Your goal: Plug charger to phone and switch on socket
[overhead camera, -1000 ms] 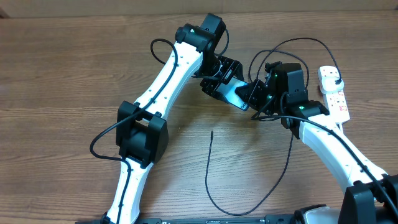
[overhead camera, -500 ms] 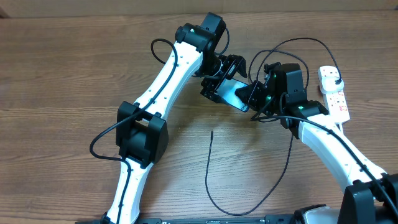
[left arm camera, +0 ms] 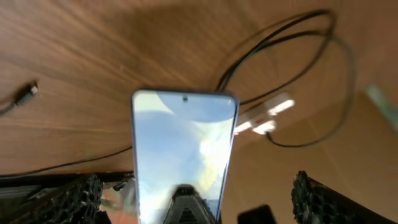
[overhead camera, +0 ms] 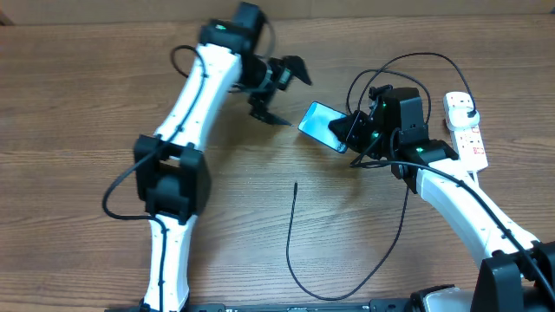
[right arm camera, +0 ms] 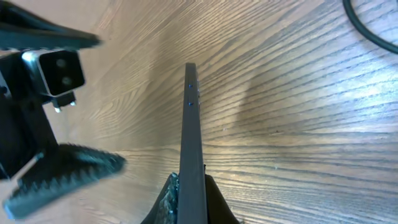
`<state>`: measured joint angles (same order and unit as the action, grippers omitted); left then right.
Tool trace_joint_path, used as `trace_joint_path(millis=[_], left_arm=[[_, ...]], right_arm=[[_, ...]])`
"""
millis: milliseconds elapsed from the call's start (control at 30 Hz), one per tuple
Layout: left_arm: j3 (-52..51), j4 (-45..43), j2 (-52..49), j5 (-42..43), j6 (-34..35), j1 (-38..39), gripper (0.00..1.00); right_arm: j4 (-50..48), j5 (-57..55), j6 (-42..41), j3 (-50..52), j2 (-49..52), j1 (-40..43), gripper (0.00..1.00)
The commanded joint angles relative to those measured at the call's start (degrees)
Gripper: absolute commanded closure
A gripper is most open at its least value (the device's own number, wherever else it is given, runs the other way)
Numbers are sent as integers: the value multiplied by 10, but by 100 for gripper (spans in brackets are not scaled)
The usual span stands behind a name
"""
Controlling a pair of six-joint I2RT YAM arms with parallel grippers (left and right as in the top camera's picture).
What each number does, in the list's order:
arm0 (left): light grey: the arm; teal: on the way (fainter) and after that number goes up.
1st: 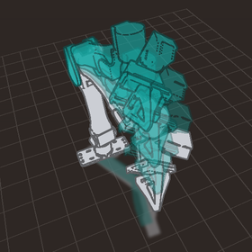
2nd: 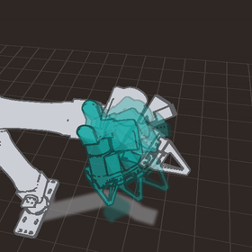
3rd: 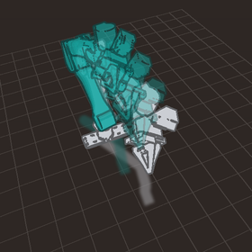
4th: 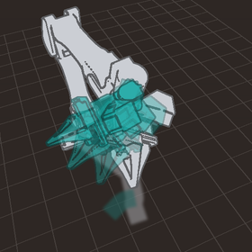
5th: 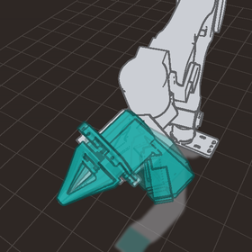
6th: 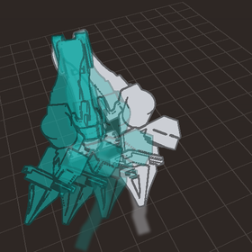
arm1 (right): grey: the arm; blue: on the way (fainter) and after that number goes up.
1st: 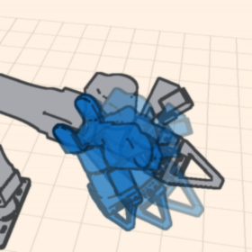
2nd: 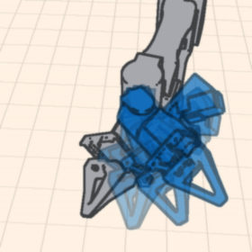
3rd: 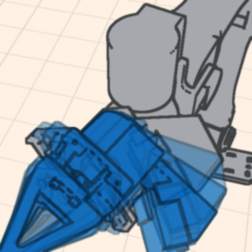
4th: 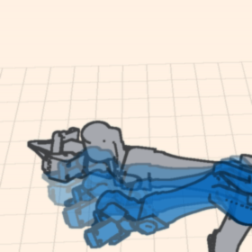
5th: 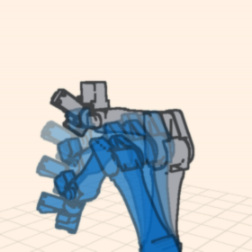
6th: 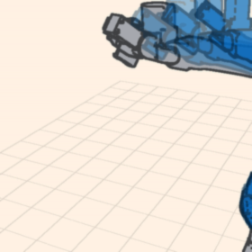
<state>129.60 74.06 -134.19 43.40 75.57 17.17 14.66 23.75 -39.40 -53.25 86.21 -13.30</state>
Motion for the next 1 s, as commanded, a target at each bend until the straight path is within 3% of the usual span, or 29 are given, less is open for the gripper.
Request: trace_joint_path(millis=[0,133,467,967], left_arm=[[14,0,1,52,-78,-34,0],[14,0,1,62,-123,-54,0],[15,-25,1,62,-150,-55,0],[35,-124,1,75,-91,-37,0]], right_arm=[[-15,-2,-28,-15,-2,14,96],[-36,-2,-106,-15,-2,22,96],[-105,19,-317,-15,-2,22,96],[-147,61,-603,-15,-2,21,96]])
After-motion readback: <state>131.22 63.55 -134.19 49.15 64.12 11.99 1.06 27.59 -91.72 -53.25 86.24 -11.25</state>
